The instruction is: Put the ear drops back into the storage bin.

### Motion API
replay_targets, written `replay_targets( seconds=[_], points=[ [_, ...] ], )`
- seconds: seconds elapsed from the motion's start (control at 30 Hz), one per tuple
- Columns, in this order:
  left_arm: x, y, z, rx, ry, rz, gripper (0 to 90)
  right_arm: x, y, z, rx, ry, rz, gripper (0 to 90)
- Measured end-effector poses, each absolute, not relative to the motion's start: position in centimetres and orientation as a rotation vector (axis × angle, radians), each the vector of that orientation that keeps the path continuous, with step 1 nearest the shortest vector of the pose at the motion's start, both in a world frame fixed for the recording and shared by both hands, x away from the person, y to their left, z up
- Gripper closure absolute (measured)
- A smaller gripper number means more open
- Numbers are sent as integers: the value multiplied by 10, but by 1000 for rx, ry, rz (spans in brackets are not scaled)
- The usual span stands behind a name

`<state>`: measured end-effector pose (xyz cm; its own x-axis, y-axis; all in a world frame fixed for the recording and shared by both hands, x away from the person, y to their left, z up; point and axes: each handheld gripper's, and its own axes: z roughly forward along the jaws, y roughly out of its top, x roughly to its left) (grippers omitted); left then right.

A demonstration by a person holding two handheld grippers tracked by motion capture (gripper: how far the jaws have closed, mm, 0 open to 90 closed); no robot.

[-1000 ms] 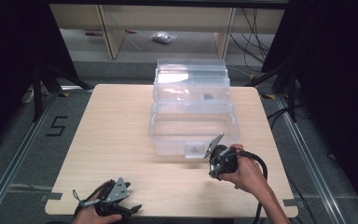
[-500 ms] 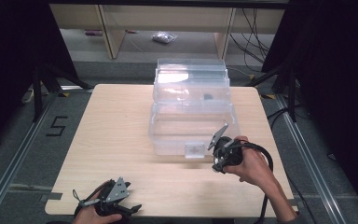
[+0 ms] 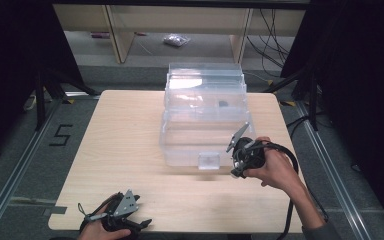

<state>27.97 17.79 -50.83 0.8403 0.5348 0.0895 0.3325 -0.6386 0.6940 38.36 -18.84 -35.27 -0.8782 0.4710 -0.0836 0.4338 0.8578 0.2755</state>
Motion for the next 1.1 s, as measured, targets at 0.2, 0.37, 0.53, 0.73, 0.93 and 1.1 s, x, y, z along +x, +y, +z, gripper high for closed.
replay_targets(
  seconds=[0.2,0.37,0.53,0.73,0.93,1.1],
  points=[
    [280,178,-508,2311,645,367,165,391,-192,-345,720,2877,365,602],
    [280,178,-508,2317,624,377,165,397,-193,-340,713,2884,359,602],
    [279,178,-509,2305,646,366,165,406,-199,-333,739,2869,352,602],
    [280,178,-509,2310,646,364,165,412,-199,-330,772,2865,341,602],
    [280,178,-509,2306,641,364,165,422,-199,-327,765,2864,327,602],
    [280,178,-509,2310,647,363,165,427,-198,-323,791,2860,322,602]
  ],
)
